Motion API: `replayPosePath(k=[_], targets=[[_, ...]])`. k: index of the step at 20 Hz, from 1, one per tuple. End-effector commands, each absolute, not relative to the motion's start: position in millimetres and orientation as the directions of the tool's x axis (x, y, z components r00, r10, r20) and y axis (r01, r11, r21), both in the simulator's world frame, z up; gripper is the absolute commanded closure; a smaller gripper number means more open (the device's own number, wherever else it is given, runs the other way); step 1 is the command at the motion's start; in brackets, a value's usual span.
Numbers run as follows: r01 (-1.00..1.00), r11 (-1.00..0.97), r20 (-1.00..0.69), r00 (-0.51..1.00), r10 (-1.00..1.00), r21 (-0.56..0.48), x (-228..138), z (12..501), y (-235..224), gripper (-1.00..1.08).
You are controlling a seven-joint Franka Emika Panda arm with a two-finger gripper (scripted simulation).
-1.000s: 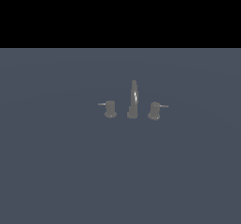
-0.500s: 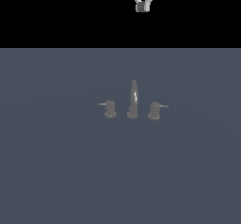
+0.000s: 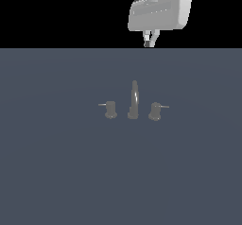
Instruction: Turn on the faucet by rotating a designated handle.
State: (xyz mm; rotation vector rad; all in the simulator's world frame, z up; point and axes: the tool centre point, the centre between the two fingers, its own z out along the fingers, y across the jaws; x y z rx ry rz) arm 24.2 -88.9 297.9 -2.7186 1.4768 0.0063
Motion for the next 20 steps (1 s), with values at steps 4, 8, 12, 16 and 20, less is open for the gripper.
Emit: replayPosePath(k=[4,8,12,16,20], targets=[[-0.916,-0.400,-0.030,0.401,-0.916,-0.031,49,247,-110,1.08],[-0.956,-0.291,-0.028,0.292,-0.956,-0.023,64,207,-127,1.08],[-0.984,-0.179,-0.023,0.179,-0.984,-0.015,74,165,-143,1.08],[-0.997,-0.081,-0.017,0.081,-0.997,-0.008,80,128,-157,1.08],[-1.000,-0.005,-0.010,0.005,-1.000,-0.004,83,99,-168,1.08]])
